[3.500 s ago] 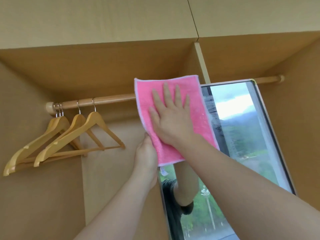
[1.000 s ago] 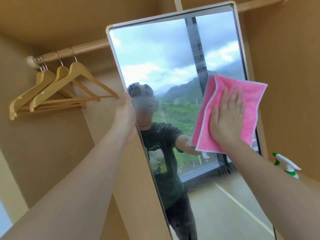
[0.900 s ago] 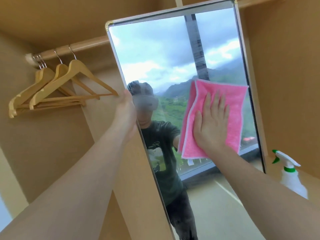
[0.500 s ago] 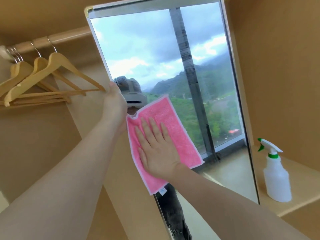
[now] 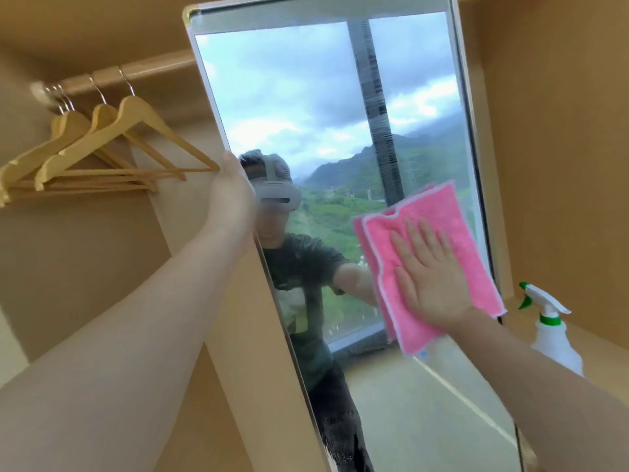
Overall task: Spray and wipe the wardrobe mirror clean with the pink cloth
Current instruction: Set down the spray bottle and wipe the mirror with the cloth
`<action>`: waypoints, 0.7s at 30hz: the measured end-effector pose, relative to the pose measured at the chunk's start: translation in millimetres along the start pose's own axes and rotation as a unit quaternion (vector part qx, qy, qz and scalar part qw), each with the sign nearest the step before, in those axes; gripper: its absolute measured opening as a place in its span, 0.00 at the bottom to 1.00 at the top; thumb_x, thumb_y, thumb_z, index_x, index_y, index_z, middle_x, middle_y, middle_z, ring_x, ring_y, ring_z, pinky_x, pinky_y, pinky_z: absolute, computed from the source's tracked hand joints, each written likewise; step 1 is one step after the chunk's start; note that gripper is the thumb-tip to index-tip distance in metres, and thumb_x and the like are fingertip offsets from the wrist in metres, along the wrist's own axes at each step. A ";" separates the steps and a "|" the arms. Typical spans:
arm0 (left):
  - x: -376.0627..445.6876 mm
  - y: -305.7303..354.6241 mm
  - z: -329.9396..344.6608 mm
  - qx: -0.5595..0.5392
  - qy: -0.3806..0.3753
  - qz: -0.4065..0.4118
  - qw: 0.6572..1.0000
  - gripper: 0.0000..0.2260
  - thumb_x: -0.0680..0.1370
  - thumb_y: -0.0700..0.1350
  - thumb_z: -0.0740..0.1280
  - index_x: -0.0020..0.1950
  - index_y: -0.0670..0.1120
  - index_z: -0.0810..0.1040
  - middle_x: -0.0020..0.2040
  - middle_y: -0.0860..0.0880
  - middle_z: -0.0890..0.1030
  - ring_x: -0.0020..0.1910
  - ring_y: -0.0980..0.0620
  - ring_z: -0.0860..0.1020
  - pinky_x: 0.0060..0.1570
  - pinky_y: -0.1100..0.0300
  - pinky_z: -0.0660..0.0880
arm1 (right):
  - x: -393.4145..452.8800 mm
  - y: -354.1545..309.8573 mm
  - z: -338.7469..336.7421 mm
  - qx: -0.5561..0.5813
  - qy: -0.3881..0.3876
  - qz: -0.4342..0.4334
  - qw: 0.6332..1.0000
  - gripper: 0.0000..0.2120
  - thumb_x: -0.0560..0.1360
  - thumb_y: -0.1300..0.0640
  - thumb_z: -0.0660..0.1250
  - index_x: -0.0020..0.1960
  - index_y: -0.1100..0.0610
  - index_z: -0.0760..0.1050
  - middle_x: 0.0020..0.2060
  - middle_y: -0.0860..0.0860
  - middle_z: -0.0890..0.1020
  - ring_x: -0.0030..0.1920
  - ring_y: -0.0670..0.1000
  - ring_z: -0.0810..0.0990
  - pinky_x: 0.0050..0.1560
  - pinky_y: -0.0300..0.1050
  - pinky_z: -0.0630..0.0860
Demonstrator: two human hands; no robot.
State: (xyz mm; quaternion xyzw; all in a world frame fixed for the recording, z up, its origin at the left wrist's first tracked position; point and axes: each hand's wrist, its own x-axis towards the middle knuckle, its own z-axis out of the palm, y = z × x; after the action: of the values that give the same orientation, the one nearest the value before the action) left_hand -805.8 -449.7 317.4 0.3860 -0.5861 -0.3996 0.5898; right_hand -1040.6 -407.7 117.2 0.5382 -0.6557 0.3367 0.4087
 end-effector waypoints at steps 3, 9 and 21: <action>-4.4 -1.4 2.4 0.017 0.010 0.026 0.999 0.16 0.82 0.59 0.49 0.51 0.49 0.69 0.40 0.53 0.72 0.39 0.56 0.71 0.41 0.64 0.68 | -8.3 51.1 -5.4 0.040 0.004 0.150 0.988 0.26 0.81 0.46 0.38 0.76 0.54 0.43 0.76 0.57 0.52 0.76 0.53 0.44 0.76 0.54 0.40; -10.3 1.2 5.5 0.029 0.034 0.033 0.998 0.20 0.83 0.58 0.48 0.36 0.50 0.64 0.37 0.53 0.70 0.37 0.56 0.70 0.36 0.68 0.66 | -10.3 52.3 3.7 0.062 0.027 0.203 0.977 0.29 0.80 0.48 0.41 0.78 0.58 0.46 0.77 0.57 0.49 0.77 0.57 0.44 0.76 0.54 0.39; -15.8 1.3 8.2 0.037 0.028 0.029 0.999 0.15 0.83 0.57 0.46 0.51 0.48 0.63 0.38 0.55 0.68 0.36 0.59 0.67 0.46 0.62 0.66 | -44.8 -98.3 29.3 0.081 0.003 0.106 0.991 0.28 0.81 0.48 0.41 0.77 0.58 0.41 0.76 0.60 0.49 0.76 0.60 0.43 0.74 0.59 0.43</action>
State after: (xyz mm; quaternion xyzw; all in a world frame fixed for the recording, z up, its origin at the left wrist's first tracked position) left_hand -813.9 -434.5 312.7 0.4012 -0.5946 -0.3497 0.6027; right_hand -945.5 -433.3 64.3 0.4963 -0.6782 0.4317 0.3276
